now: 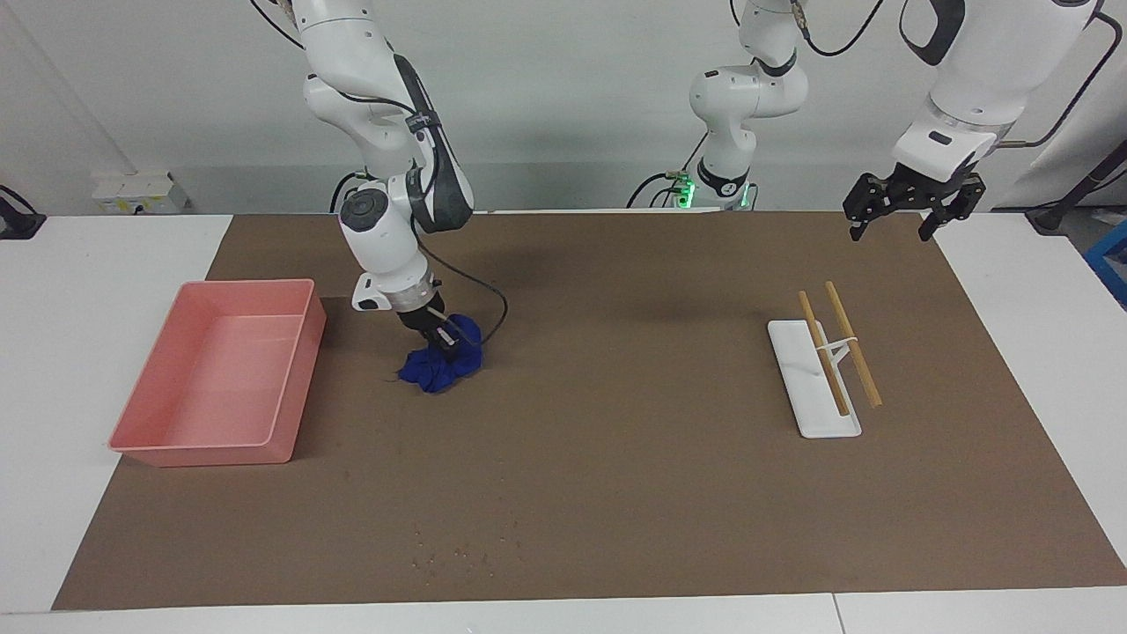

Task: Wipe water with towel using both arms
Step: 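Wipe the water droplets with the towel in the right gripper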

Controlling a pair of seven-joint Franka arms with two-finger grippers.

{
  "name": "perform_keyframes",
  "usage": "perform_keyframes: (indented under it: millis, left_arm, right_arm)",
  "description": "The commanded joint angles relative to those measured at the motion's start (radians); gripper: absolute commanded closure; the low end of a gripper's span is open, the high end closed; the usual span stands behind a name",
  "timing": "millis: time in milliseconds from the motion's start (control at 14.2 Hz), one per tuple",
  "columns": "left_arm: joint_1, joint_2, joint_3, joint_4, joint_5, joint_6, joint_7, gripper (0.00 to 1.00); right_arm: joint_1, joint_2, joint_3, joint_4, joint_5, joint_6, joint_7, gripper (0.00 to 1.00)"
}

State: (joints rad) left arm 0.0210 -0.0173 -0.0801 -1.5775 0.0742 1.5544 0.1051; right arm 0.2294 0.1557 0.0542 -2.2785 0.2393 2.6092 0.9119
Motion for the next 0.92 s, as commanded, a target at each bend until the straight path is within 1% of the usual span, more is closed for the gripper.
perform_keyframes:
  millis: [0, 212, 353, 494, 636, 706, 848]
  left_arm:
    - [-0.004, -0.004, 0.01, -0.006, -0.005, 0.004, 0.013, 0.0]
    - [-0.006, -0.006, 0.011, 0.002, -0.005, -0.013, 0.005, 0.0]
    - [-0.025, -0.009, 0.045, -0.001, -0.005, -0.014, 0.005, 0.0]
    - [-0.036, -0.01, 0.046, -0.004, -0.005, -0.011, 0.004, 0.0]
    - [-0.044, -0.01, 0.052, -0.003, -0.005, -0.013, 0.004, 0.0]
    - [-0.046, -0.01, 0.056, -0.003, -0.005, -0.013, 0.002, 0.0]
    - [-0.055, -0.01, 0.062, -0.001, -0.005, -0.013, -0.004, 0.0]
  right_arm:
    - [-0.008, 0.056, 0.003, 0.034, -0.025, 0.118, -0.018, 1.0]
    - [-0.018, 0.14, 0.003, 0.158, -0.026, 0.143, -0.022, 1.0]
    - [-0.031, 0.188, 0.001, 0.25, -0.025, 0.17, -0.077, 1.0]
    - [-0.053, 0.217, 0.001, 0.362, -0.026, 0.137, -0.105, 1.0]
    - [-0.058, 0.223, 0.0, 0.451, -0.026, 0.073, -0.107, 1.0]
    - [-0.058, 0.222, -0.002, 0.497, -0.028, 0.017, -0.105, 1.0]
    - [-0.062, 0.214, -0.007, 0.6, -0.029, -0.142, -0.103, 1.0]
